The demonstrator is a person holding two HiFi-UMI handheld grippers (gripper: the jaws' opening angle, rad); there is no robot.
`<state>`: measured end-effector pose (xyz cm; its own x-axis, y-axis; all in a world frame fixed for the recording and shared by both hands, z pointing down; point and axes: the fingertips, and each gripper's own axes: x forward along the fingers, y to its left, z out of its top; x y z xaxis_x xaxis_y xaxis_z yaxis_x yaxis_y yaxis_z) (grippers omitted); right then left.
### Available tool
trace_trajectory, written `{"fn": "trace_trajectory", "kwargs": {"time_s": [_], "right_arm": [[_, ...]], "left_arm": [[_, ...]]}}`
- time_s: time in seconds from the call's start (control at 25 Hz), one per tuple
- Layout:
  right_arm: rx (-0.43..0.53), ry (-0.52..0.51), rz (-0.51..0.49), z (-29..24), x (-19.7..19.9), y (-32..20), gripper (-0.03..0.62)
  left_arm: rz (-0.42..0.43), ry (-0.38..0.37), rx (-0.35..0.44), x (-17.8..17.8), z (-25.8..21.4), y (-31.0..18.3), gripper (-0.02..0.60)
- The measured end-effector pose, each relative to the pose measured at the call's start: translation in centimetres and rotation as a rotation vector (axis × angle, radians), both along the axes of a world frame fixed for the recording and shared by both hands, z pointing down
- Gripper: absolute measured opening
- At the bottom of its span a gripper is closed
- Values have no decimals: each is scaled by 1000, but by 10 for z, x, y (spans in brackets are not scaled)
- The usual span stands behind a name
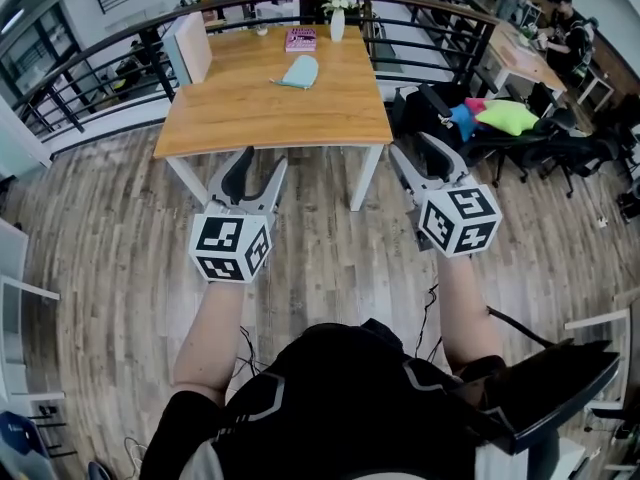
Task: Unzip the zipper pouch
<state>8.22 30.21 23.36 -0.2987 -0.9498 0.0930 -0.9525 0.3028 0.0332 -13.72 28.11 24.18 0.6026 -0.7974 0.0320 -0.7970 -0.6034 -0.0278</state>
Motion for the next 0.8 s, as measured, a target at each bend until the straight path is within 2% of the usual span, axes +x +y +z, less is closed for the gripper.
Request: {"fn": "trace_trajectory", "kwargs": {"time_s": [0.32,0.6,0.8], "right_arm": [[-32,25,-21,13,-19,-16,253],[-36,12,-89,29,-21,-72,255],[-9,-18,-148,27,-9,-129,255]], "left_arm": [[4,50,-6,-21,9,-15,229],[-20,-26,-37,-22,27,-55,229],[-69,-64,-19,-8,25,-100,229]]}}
